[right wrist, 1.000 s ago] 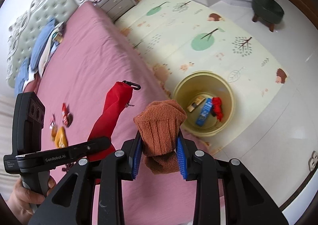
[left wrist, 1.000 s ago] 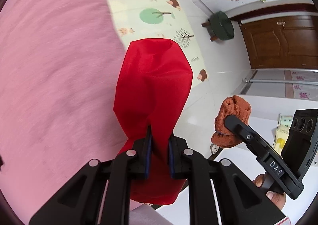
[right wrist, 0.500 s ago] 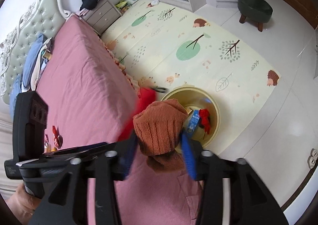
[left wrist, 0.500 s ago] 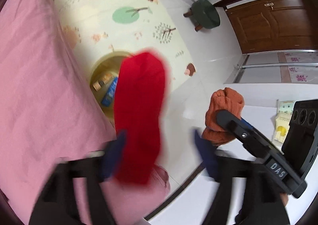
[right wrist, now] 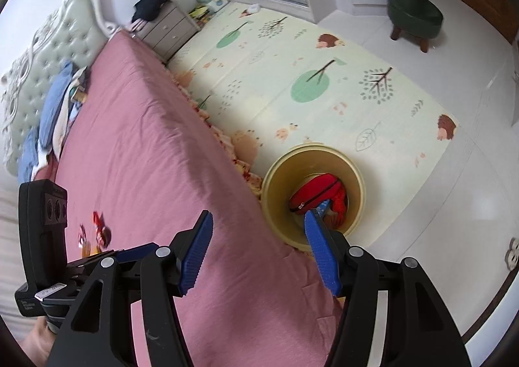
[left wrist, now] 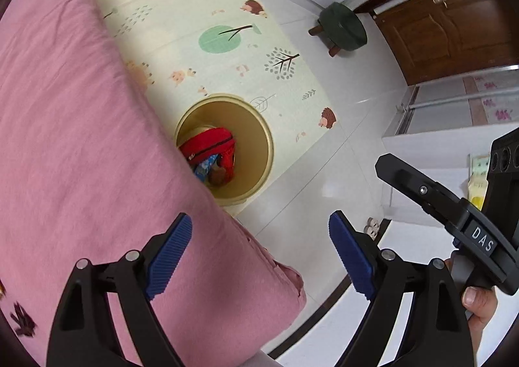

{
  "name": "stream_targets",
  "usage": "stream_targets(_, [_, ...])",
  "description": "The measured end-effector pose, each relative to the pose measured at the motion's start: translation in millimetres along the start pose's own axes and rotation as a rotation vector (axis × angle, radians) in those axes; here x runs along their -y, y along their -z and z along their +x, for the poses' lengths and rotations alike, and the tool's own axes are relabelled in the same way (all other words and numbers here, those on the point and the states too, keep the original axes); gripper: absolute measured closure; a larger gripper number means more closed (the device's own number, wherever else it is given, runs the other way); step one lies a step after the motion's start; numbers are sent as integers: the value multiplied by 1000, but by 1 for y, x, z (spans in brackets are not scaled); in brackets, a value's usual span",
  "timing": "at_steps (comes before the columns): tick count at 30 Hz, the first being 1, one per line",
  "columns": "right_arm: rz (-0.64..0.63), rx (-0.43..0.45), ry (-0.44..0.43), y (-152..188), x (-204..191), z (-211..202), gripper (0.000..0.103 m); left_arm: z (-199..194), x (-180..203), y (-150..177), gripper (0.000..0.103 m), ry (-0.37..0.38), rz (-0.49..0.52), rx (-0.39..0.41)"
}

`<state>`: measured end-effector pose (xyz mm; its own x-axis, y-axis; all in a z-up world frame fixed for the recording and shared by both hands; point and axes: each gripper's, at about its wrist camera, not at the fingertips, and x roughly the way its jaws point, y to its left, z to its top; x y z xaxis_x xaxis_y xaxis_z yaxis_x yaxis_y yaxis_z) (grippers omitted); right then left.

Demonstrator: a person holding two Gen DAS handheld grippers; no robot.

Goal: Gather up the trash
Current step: 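Open both tools to drop the bag and sock into the bucket, then move both tools back over the remaining items on the bed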

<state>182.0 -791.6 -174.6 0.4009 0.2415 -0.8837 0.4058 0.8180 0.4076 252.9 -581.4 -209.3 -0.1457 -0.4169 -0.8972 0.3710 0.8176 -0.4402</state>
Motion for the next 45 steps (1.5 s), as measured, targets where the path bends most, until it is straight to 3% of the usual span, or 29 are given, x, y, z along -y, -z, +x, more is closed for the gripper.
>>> stream_targets(8, [-128,-38,-49,25,-66,4,45,-40,-47,44,16,-19,-84,55])
stream_targets(29, [-529,-253,-174,148,-287,62,45,-151,-250,220,12,-96,-541,251])
stream_targets(40, [-608,-320,-205,178,-375,103,45,-181,-338,257,11,-105,-725,314])
stream_targets(45, [-639,-349,-198,176,-406,128,45,-184,-379,252,11,-110,-787,324])
